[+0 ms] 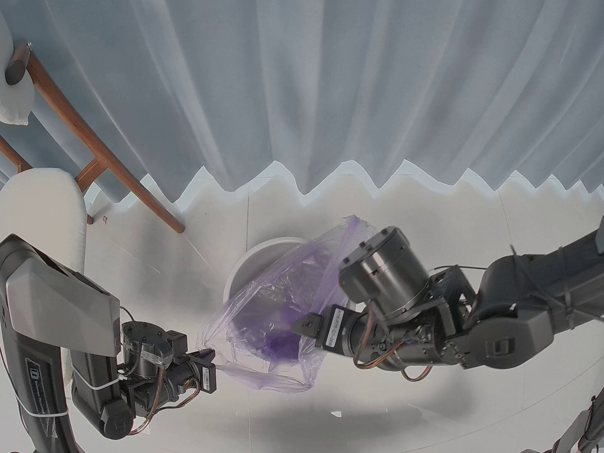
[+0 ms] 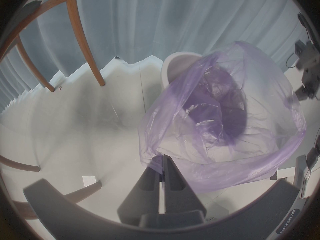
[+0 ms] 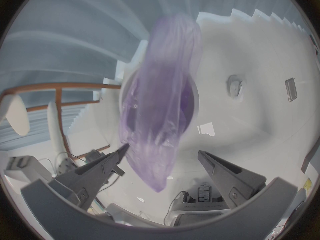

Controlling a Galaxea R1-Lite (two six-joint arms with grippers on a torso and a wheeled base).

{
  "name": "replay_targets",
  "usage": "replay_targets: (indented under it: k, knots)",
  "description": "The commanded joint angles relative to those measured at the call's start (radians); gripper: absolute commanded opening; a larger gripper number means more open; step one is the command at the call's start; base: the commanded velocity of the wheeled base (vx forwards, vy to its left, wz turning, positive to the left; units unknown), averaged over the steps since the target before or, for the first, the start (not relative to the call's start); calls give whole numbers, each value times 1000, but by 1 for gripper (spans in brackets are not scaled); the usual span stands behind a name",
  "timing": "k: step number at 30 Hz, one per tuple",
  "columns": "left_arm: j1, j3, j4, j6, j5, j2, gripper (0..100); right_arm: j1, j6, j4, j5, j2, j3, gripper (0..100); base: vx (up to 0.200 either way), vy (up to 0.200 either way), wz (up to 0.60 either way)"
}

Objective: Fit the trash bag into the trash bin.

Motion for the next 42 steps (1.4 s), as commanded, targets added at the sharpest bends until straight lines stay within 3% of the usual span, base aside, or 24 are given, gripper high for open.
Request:
replay_targets:
  k: [1, 10, 15, 16, 23, 24, 28, 33, 37, 38, 39, 42]
  knots:
    - [-47, 10, -1, 0, 2, -49, 0, -48, -8, 3, 1, -14, -43, 100, 0, 0, 0]
    - [-81, 47, -1, -2, 4, -71, 0, -114, -34, 4, -7, 144, -135, 100, 0, 0, 0]
    - [-110, 78, -1, -11, 7, -109, 0, -161, -143, 3, -82, 205, -176, 100, 0, 0, 0]
    - [-114, 78, -1, -17, 8, -120, 0, -170, -166, -2, -94, 205, -176, 0, 0, 0, 0]
    - [-141, 122, 1, -46, 22, -178, 0, -167, -172, -2, -100, 150, -149, 0, 0, 0, 0]
    - [-144, 122, -1, -48, 22, -181, 100, -166, -170, -2, -100, 145, -146, 0, 0, 0, 0]
    - [-190, 122, 2, -118, 54, -319, 100, -155, -175, -3, -102, 72, -61, 0, 0, 0, 0]
    - [-162, 104, 1, -136, 87, -427, 100, -141, -181, -51, -102, 36, 23, 0, 0, 0, 0]
    - [-95, -48, 10, -124, -50, -450, 100, -127, -225, -114, -103, 27, 85, 0, 0, 0, 0]
    - [-95, -48, 10, -124, -50, -450, 100, -127, -225, -114, -103, 27, 85, 0, 0, 0, 0]
    - [-68, -122, 41, -110, -107, -421, 100, -123, -241, -137, -103, 21, 97, 0, 0, 0, 0]
    - [-59, -202, 91, -94, -157, -387, 100, -118, -247, -146, -103, 17, 98, 0, 0, 0, 0]
